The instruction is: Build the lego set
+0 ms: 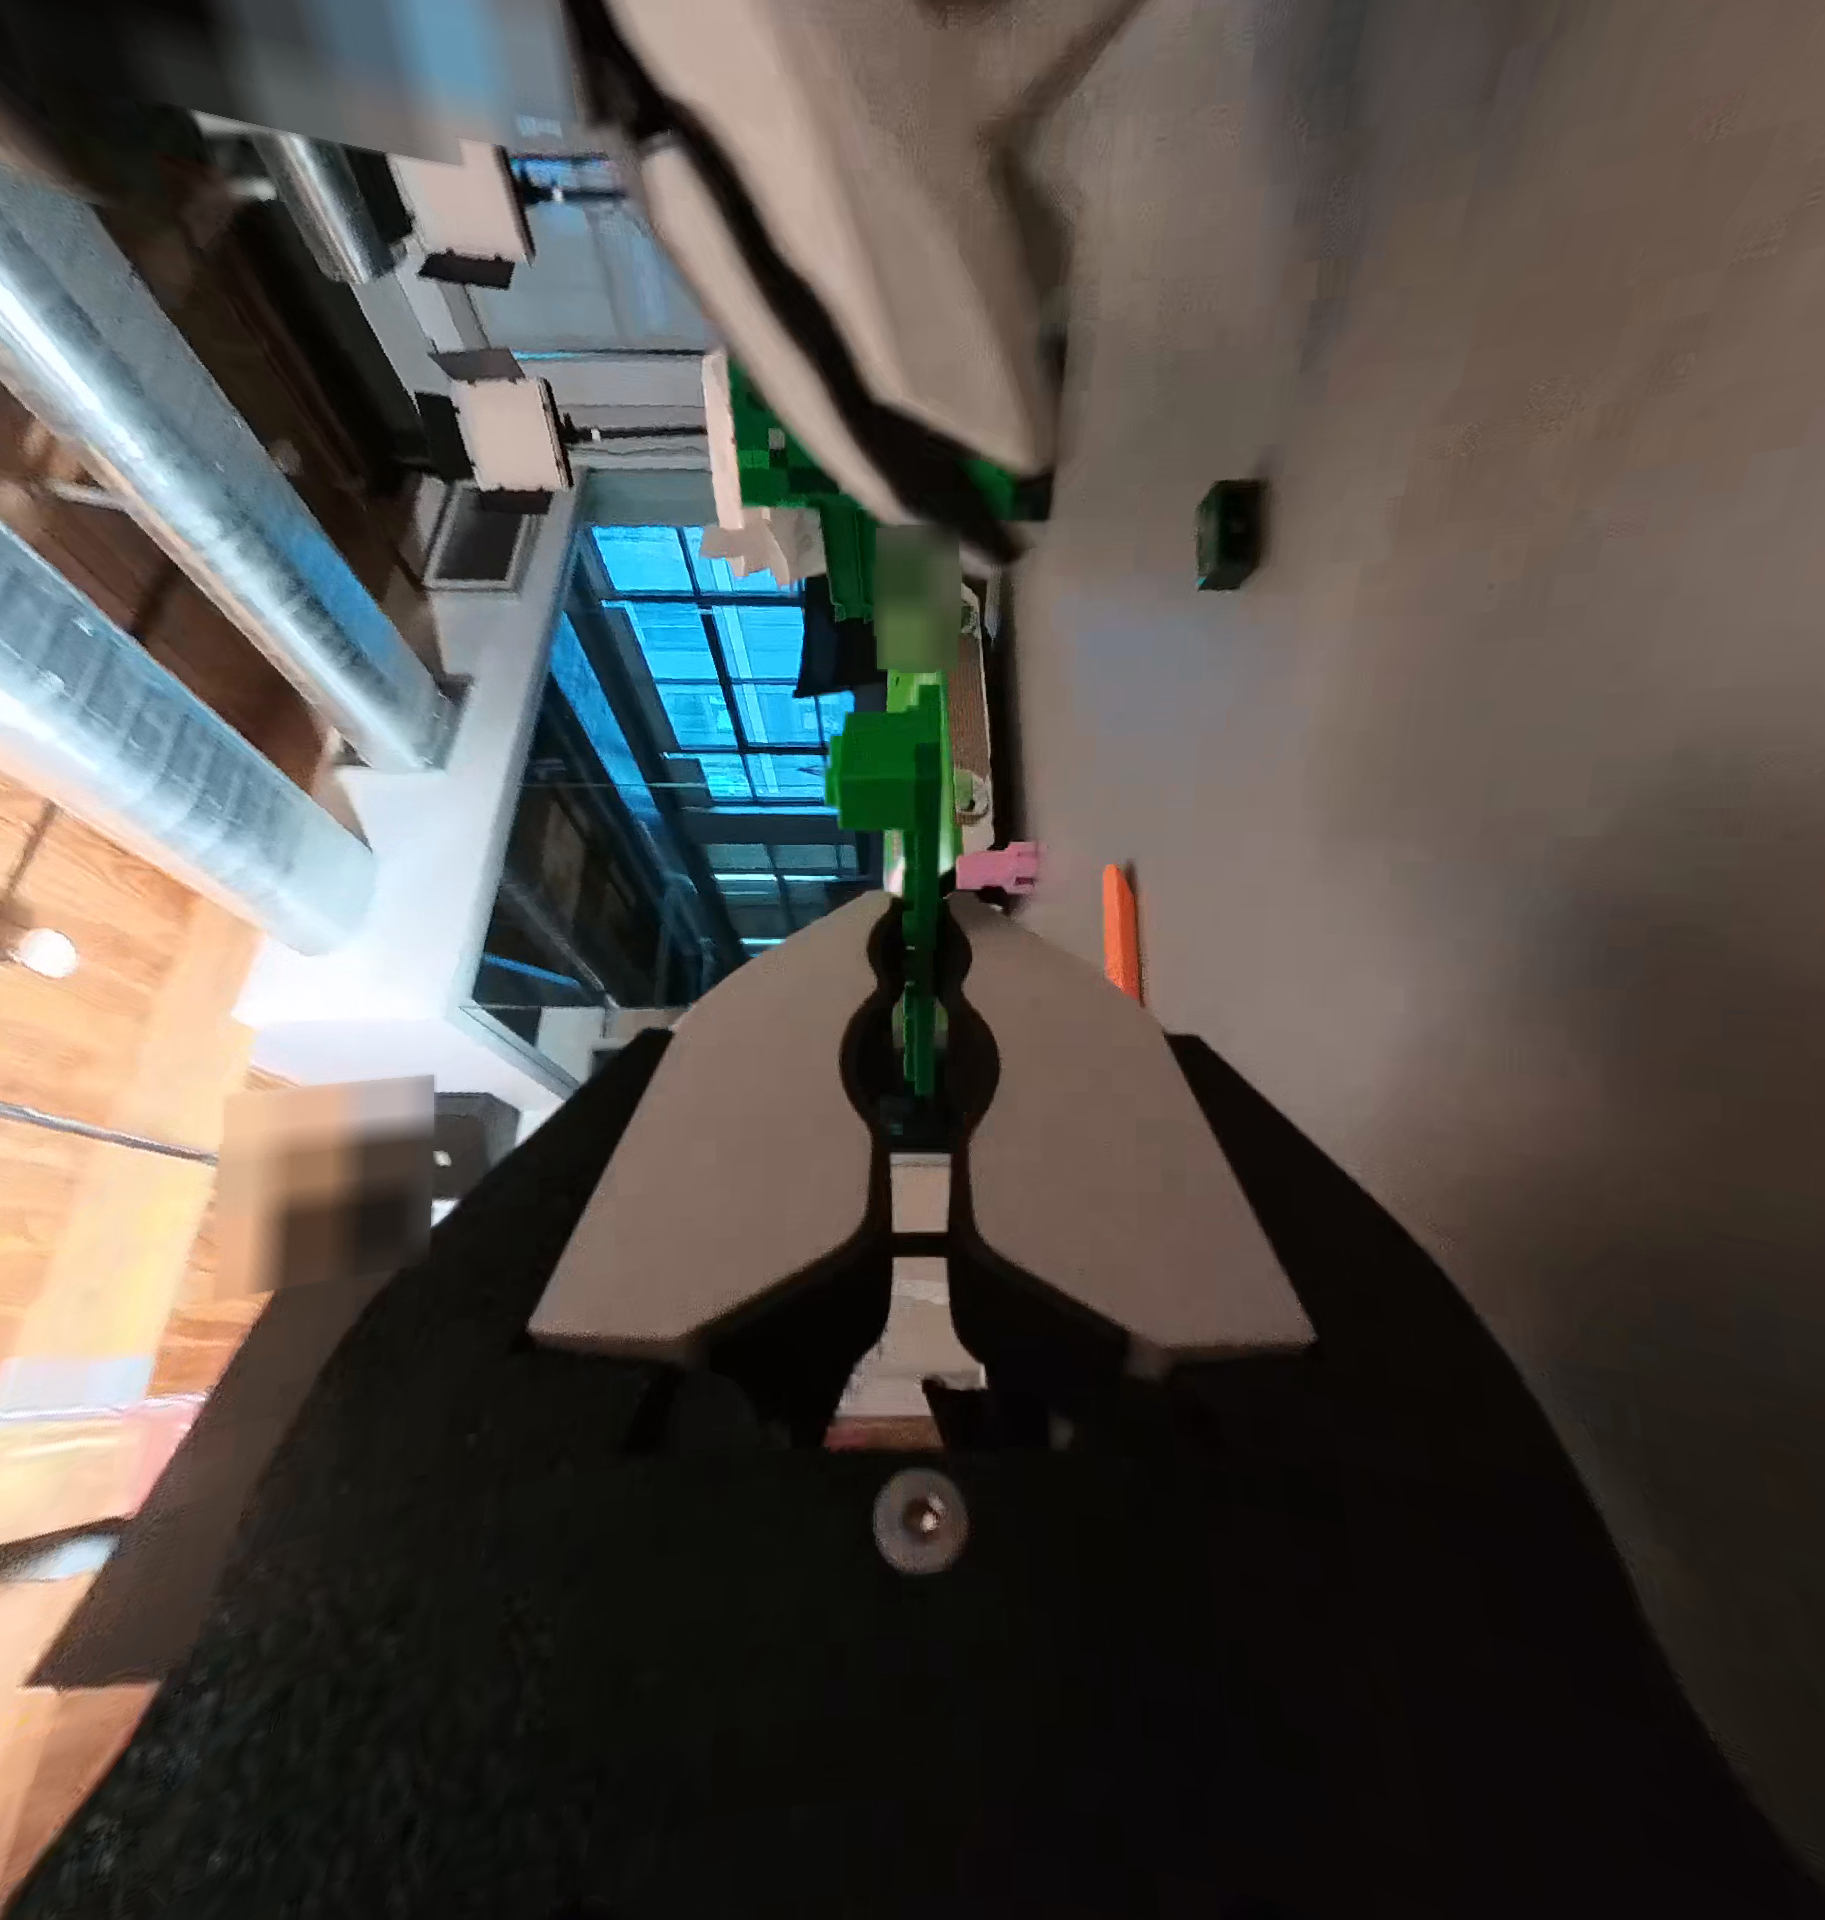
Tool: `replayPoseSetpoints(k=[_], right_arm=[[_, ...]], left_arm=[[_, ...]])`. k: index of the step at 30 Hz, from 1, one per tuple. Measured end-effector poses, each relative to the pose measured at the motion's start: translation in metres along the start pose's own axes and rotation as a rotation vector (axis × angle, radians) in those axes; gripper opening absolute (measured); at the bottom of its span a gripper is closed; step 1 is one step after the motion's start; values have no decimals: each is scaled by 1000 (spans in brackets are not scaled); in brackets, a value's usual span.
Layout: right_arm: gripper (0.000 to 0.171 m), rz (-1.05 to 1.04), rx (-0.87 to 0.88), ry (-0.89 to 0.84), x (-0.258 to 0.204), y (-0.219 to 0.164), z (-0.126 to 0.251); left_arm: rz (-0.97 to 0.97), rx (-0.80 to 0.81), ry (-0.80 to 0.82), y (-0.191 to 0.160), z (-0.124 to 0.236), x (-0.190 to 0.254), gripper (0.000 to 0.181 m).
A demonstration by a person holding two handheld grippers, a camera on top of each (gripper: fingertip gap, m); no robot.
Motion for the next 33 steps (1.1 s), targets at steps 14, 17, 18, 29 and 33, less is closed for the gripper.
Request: replayPoseSetpoints(k=[14, 17, 18, 29, 33], right_arm=[[23, 590, 161, -193, -31, 42, -6], [23, 620, 167, -198, -35, 42, -10], [23, 626, 140, -199, -34, 39, -12], [6, 675, 107, -212, -34, 32, -16], [5, 550, 212, -261, -24, 38, -12]], left_arm=[[570, 211, -113, 21, 6, 2, 4], [561, 213, -147, 23, 6, 7, 4], [549, 214, -157, 25, 6, 9, 4], [545, 241, -185, 31, 7, 17, 6], [527, 199, -123, 25, 3, 14, 28]])
Point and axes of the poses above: each gripper's, where its closed fingertips meet, z back along the fingers, y out of its top, x = y × z across the jaws, the point moved 1 cm from there along z, back along the fingers, and after that the axes turned 12 degrees about x, right-handed, at the moved point
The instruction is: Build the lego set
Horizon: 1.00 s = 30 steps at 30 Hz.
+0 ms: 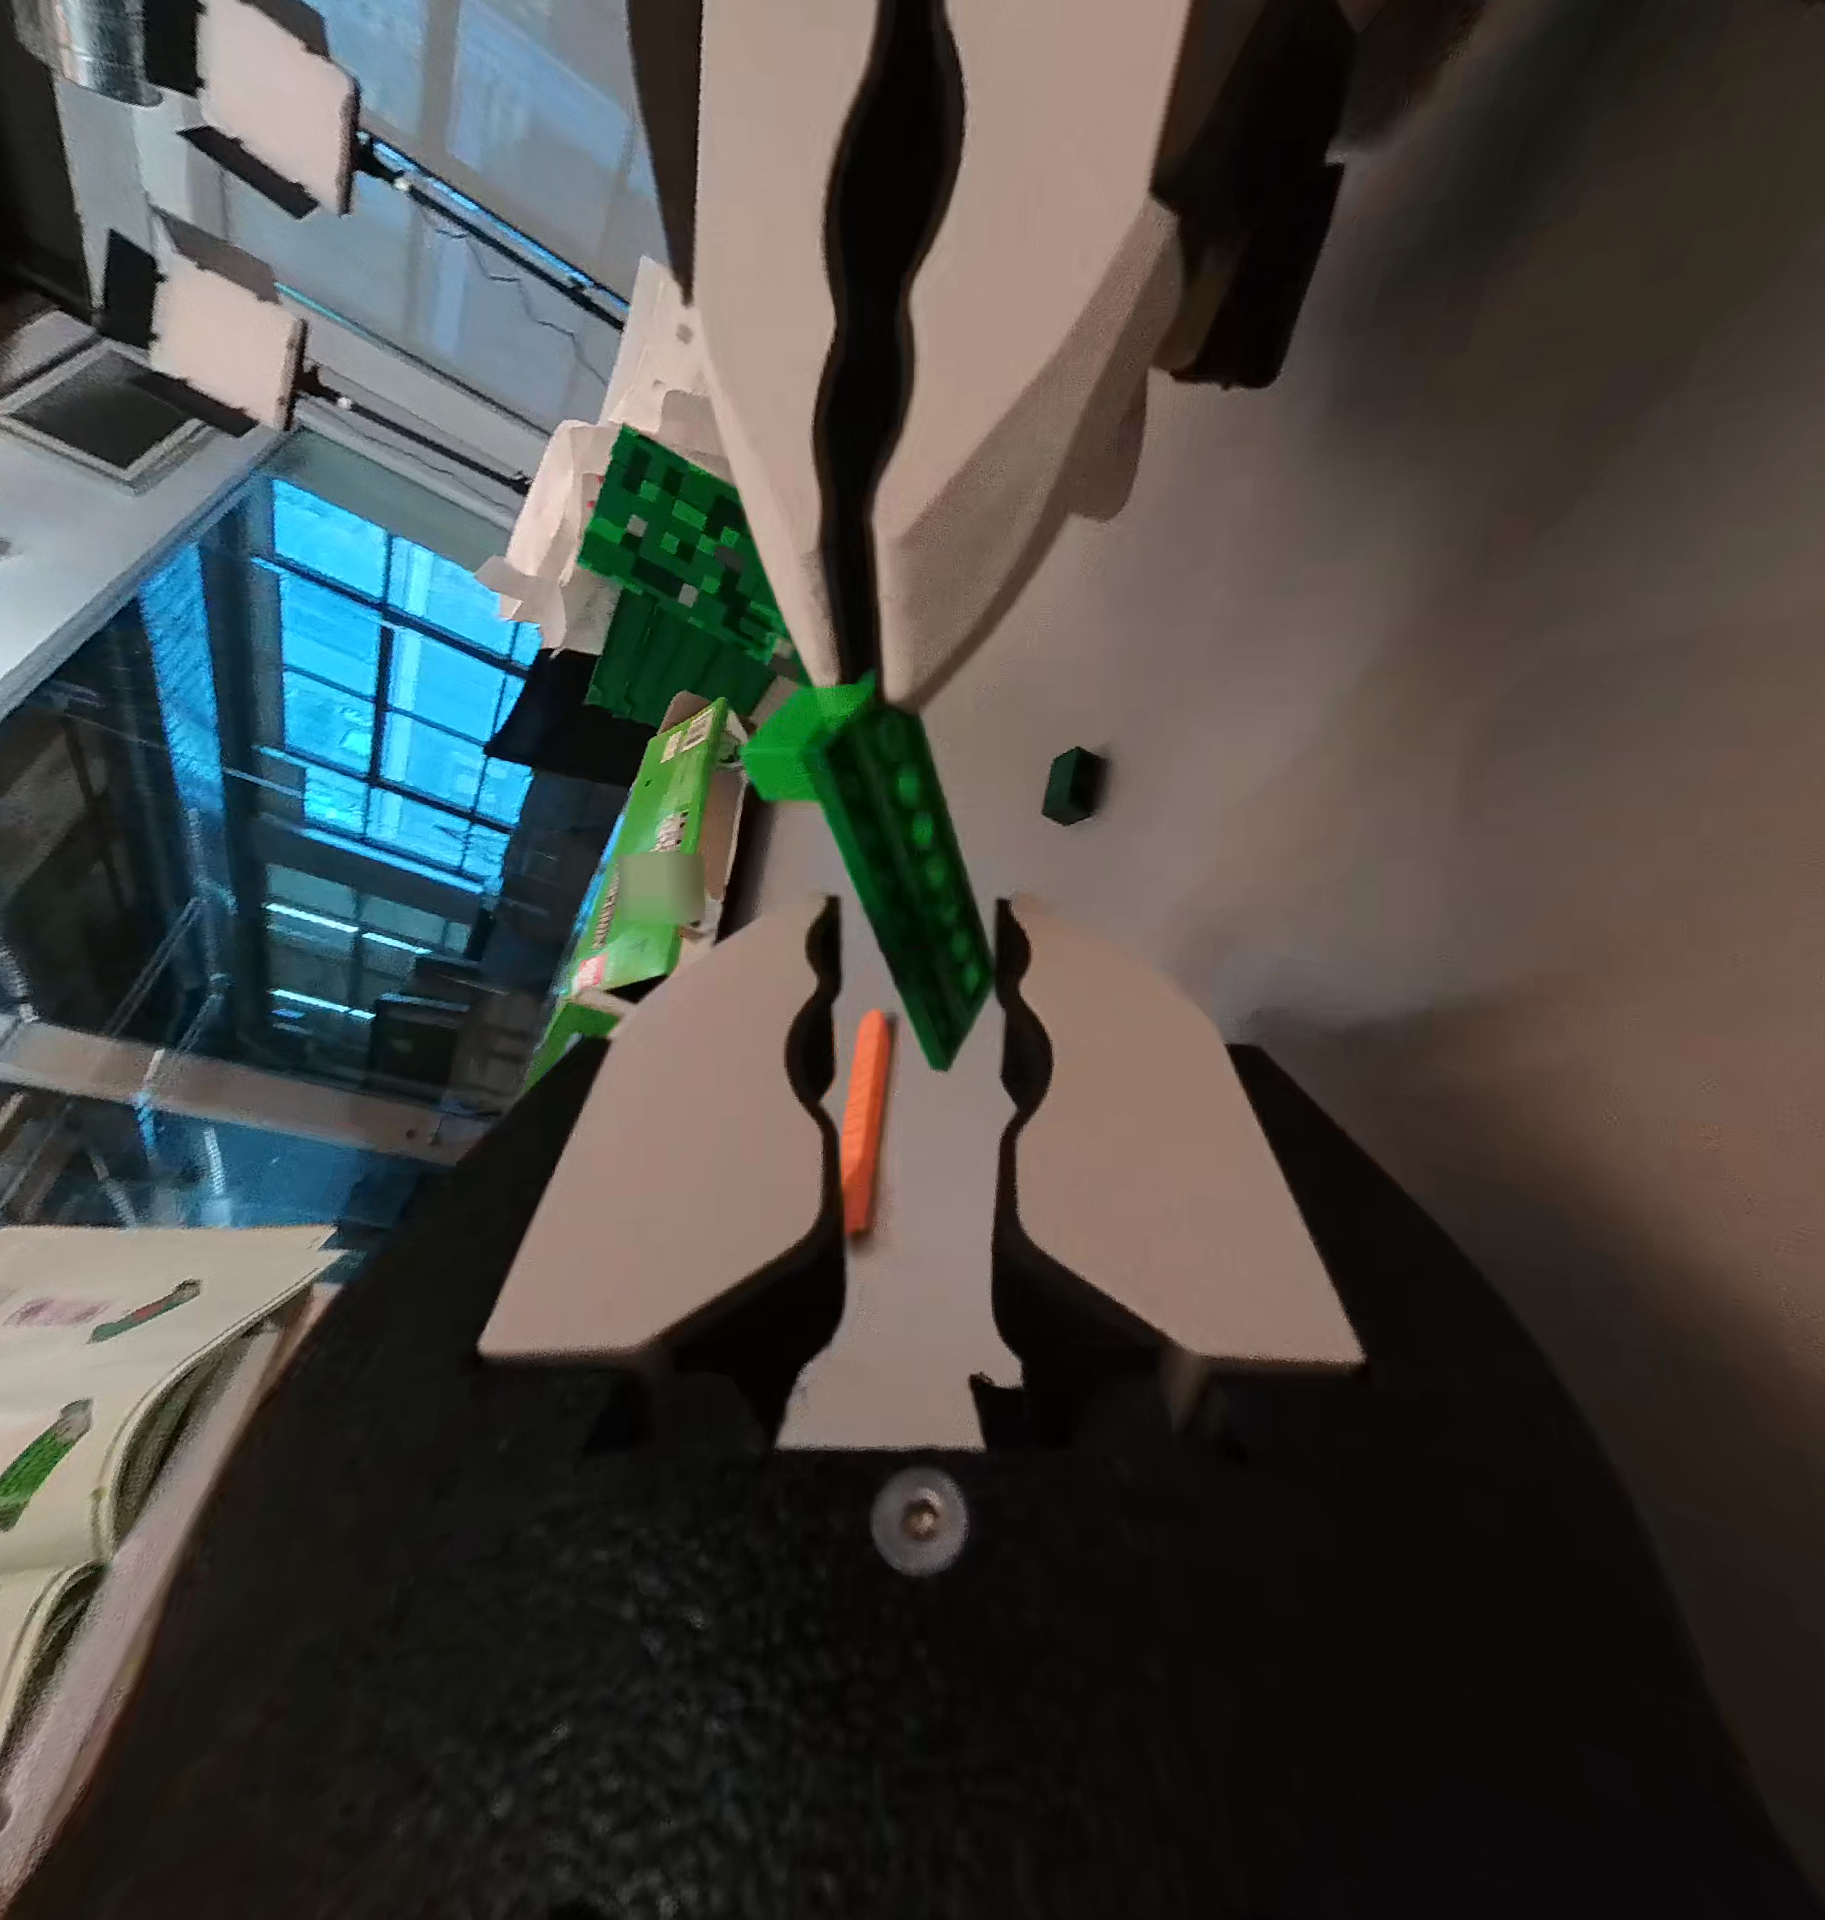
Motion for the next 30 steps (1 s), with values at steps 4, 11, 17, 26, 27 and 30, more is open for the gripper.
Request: replayPoseSetpoints(k=[4, 11, 17, 26, 27, 30], right_arm=[[4, -286, 113, -124, 26, -5, 6], [5, -948, 400, 68, 48, -4, 12], [6, -1521, 540, 655, 52, 4, 16], [0, -1548, 503, 635, 70, -14, -6], [0, -1480, 475, 570, 72, -18, -8], [6, -1282, 361, 392, 71, -26, -6]], left_arm=[[12, 0, 98, 0, 2, -15, 43], [0, 59, 308, 13, 16, -49, 51], [-154, 125, 355, 38, 21, -50, 72], [-186, 62, 273, 20, 17, -39, 65], [-167, 46, 271, 16, 18, -40, 64], [-64, 20, 281, 3, 20, -46, 55]])
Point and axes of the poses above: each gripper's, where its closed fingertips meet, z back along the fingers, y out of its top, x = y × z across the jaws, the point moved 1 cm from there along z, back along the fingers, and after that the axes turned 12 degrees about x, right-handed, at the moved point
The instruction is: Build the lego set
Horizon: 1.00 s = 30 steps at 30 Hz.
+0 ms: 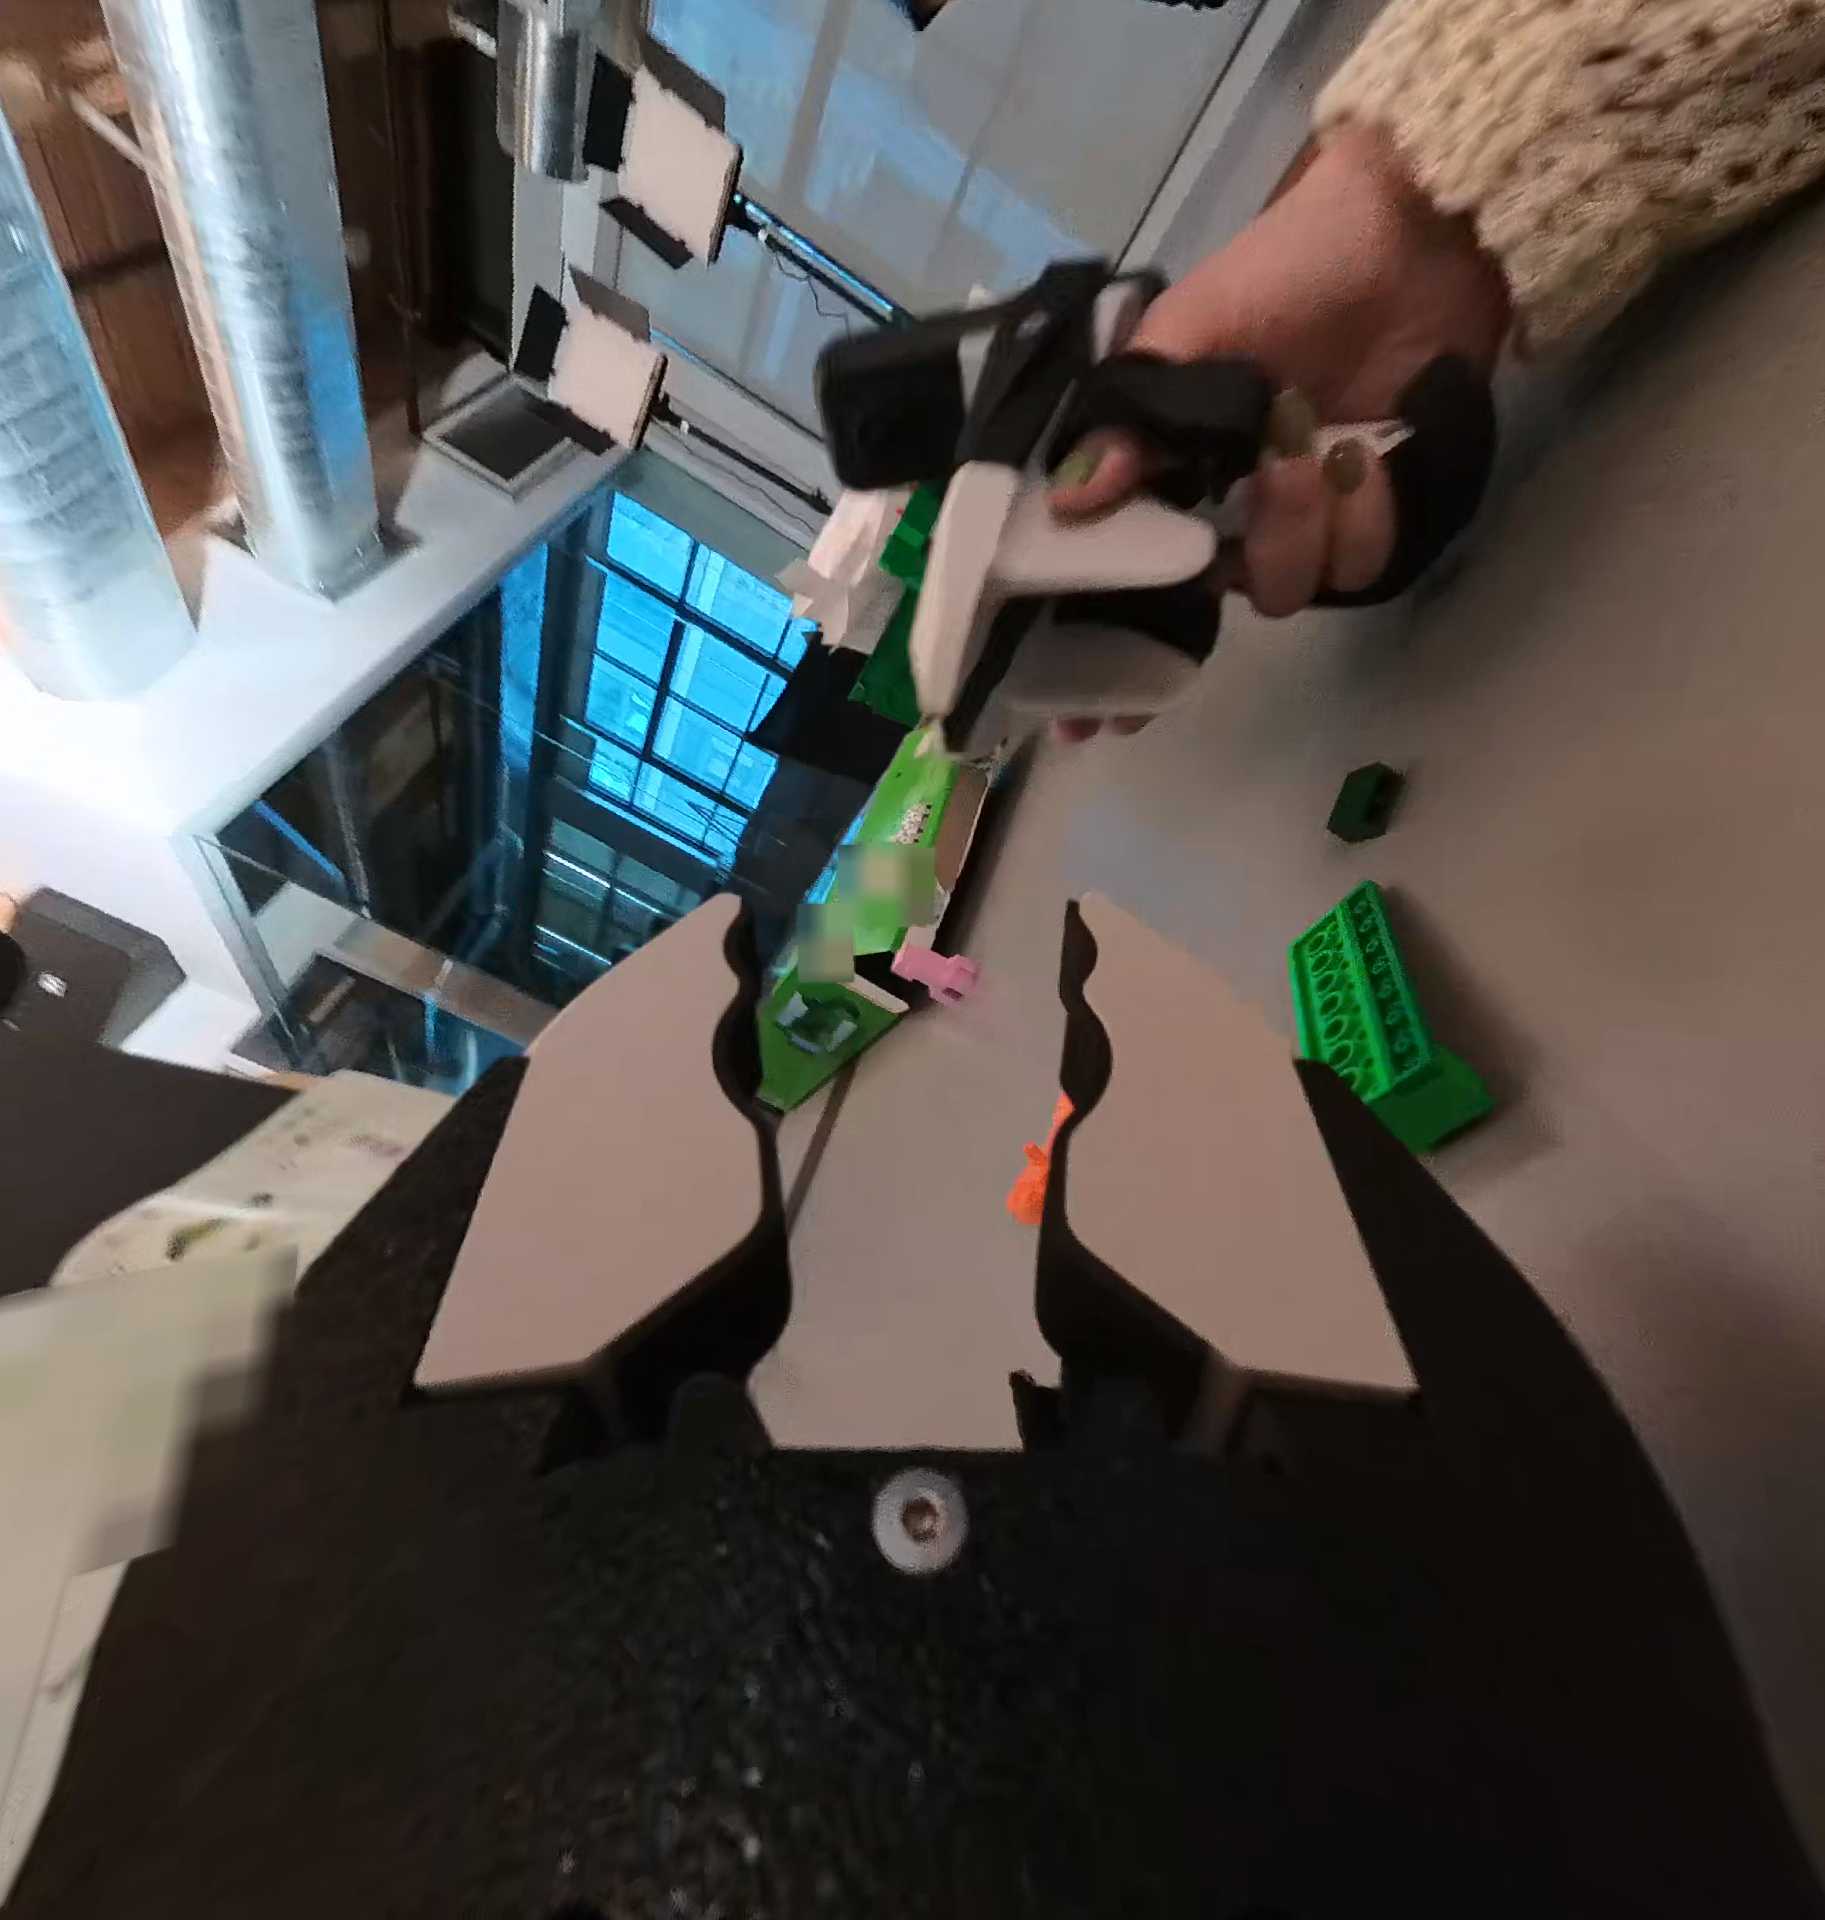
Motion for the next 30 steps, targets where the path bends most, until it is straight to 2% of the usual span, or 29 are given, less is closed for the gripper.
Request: replayPoseSetpoints(k=[2, 4, 6, 9, 11, 14, 17, 19, 25, 30], right_arm=[[14, 142, -83, -92, -5, -13, 5], [24, 314, -177, -173, -9, -29, 12], [30, 480, -224, -252, -10, -40, 18], [31, 693, -210, -325, -18, -49, 19], [25, 802, -268, -383, -21, -59, 20], [23, 800, -422, -378, -26, -85, 13], [27, 900, -575, -417, -18, -102, 8], [32, 877, -653, -401, -15, -114, 3], [55, 759, -736, -427, -8, -113, -6], [57, 732, -758, -408, -12, -111, -13]], left_arm=[[76, 11, -75, 0, 3, 5, 33], [195, 20, -279, 2, 12, 28, 36], [312, -74, -432, -7, 21, 46, 39], [517, -251, -529, -18, 27, 60, 59], [624, -327, -540, -18, 27, 66, 60], [695, -431, -524, -21, 25, 73, 56], [750, -453, -505, -20, 23, 77, 48], [757, -458, -499, -20, 22, 78, 42], [657, -463, -480, -23, 22, 76, 27], [665, -464, -479, -23, 21, 75, 26]])
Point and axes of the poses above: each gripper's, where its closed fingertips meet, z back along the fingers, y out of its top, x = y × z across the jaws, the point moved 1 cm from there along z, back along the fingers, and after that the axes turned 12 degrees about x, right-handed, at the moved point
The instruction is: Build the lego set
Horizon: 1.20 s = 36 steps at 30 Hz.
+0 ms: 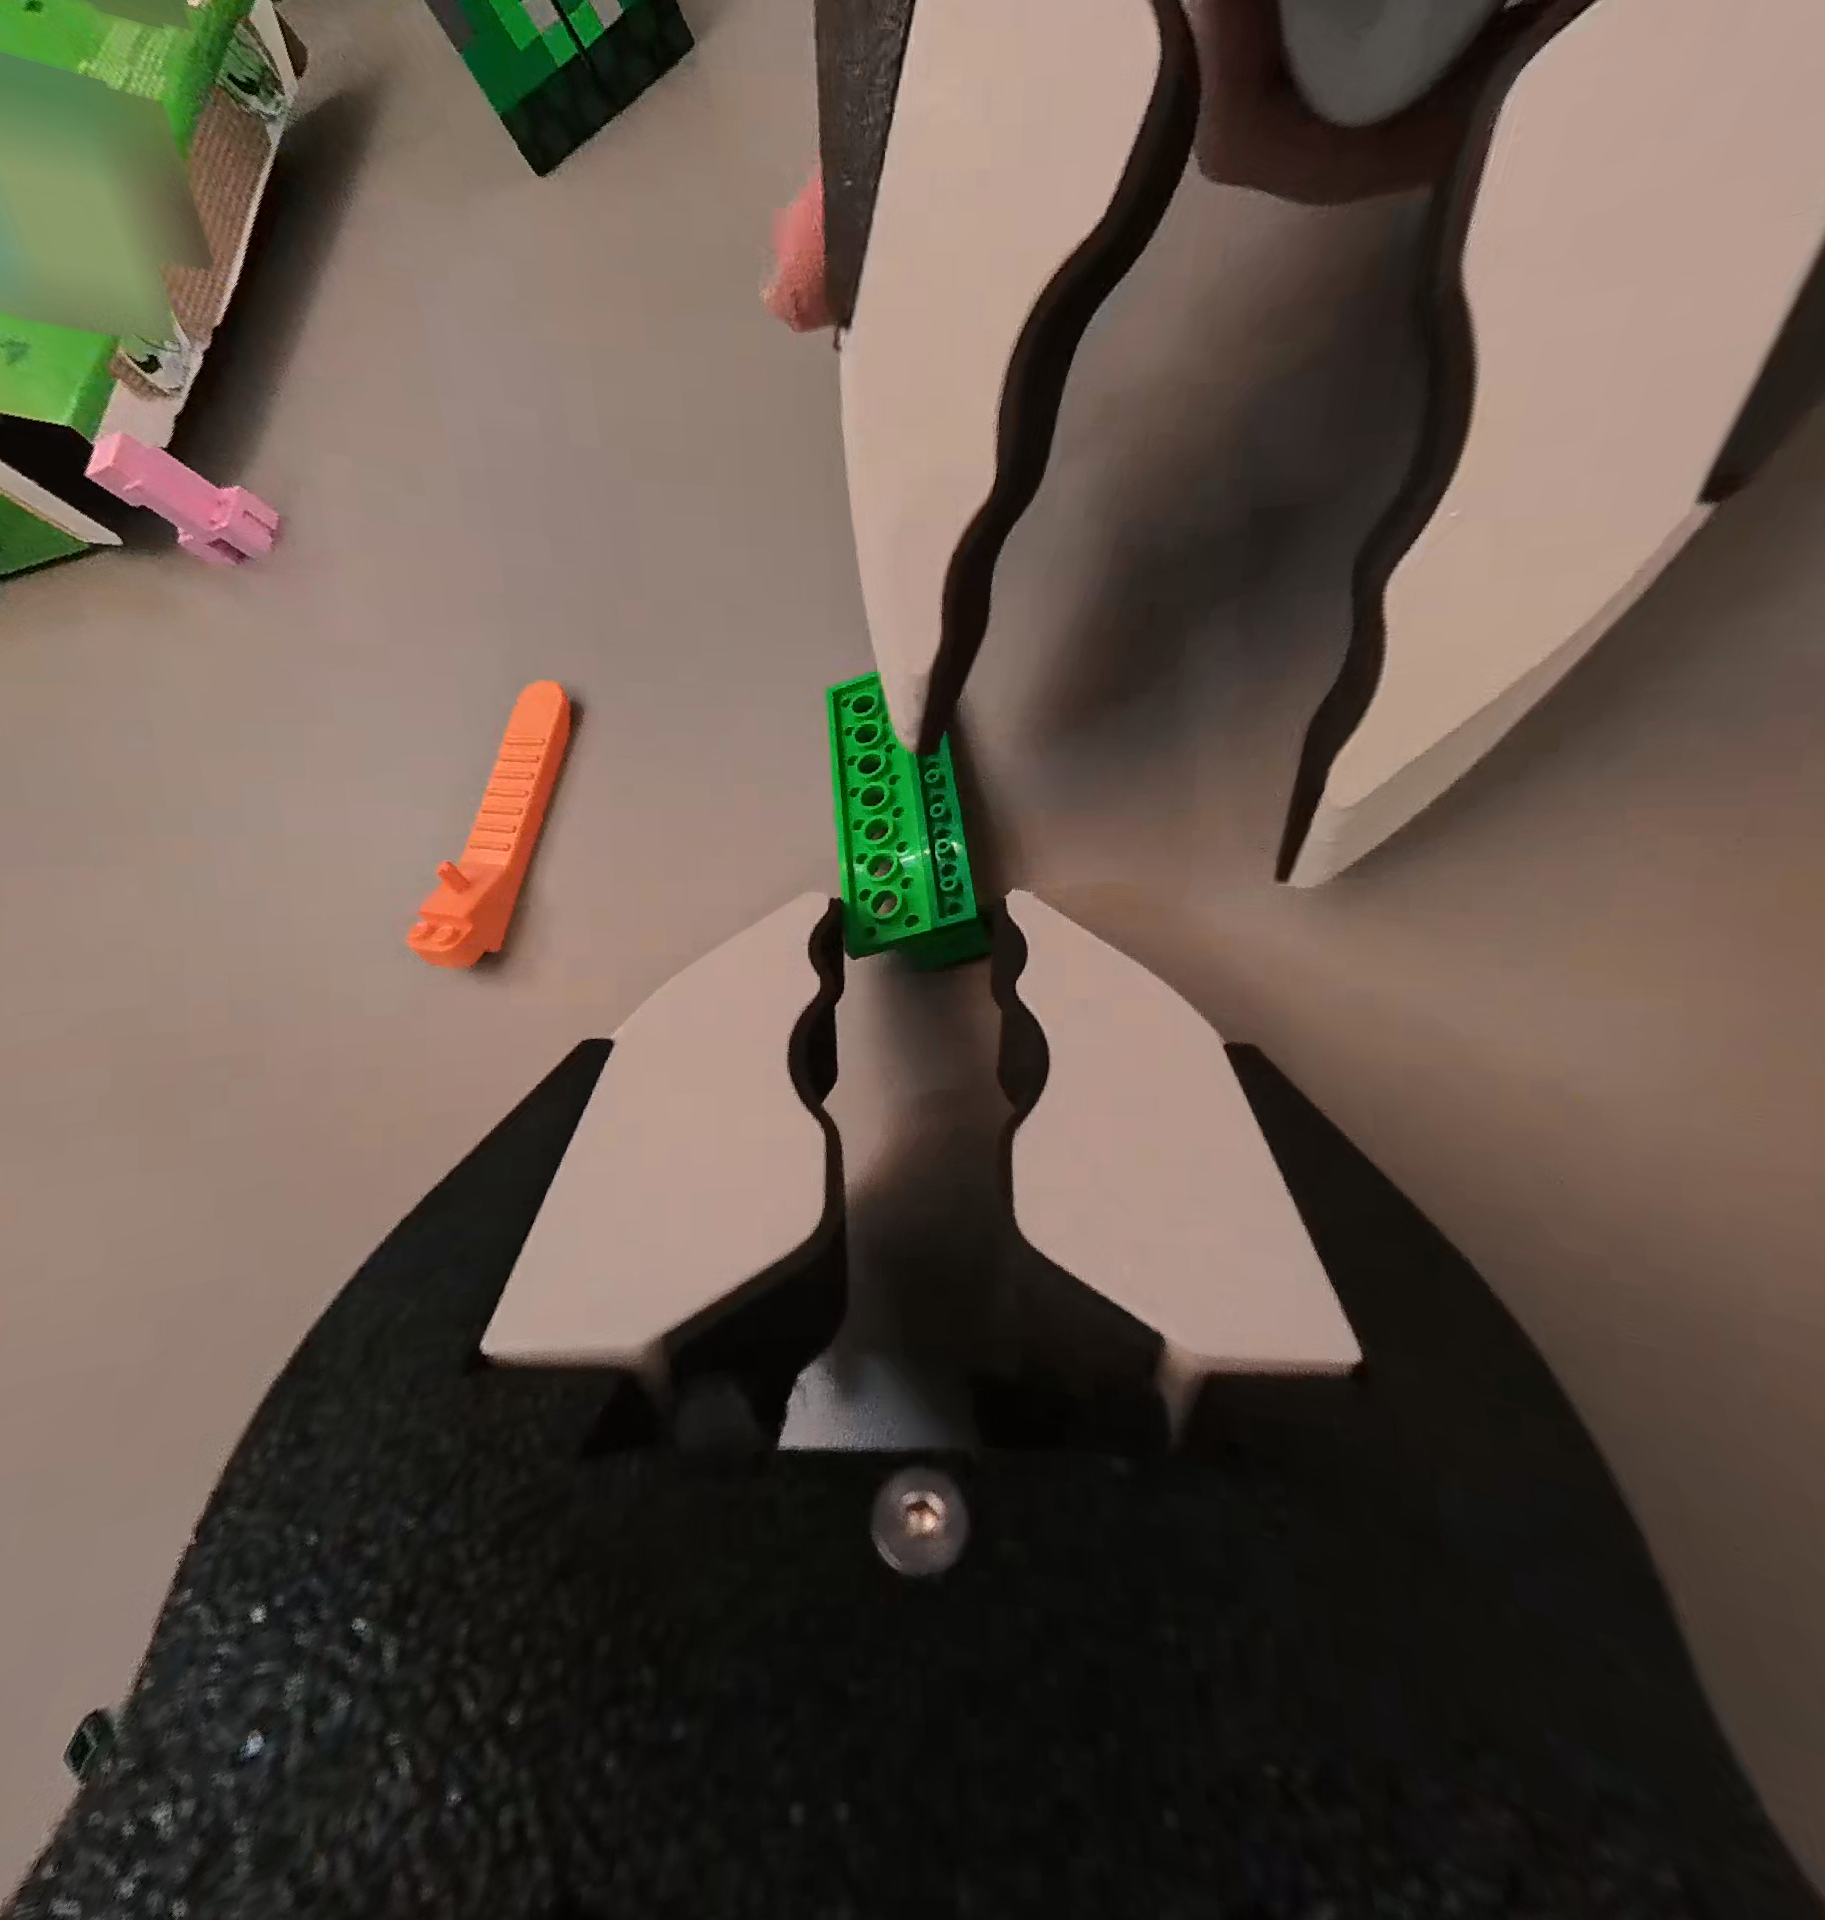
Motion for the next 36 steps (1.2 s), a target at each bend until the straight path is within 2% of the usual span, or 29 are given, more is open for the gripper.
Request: replayPoseSetpoints(k=[20, 28, 31, 36], right_arm=[[54, -146, -60, 65, 5, -9, -1], [53, -193, -63, 40, 15, -18, 13], [45, -191, -24, -40, 37, -19, 34], [35, -202, -120, -72, 56, -41, 45]], left_arm=[[34, 19, -13, 1, 0, -1, 26], [39, 20, -13, 1, 0, -1, 26], [42, 26, -17, 2, -1, -1, 26], [13, 60, -4, 4, 1, -6, 43]])
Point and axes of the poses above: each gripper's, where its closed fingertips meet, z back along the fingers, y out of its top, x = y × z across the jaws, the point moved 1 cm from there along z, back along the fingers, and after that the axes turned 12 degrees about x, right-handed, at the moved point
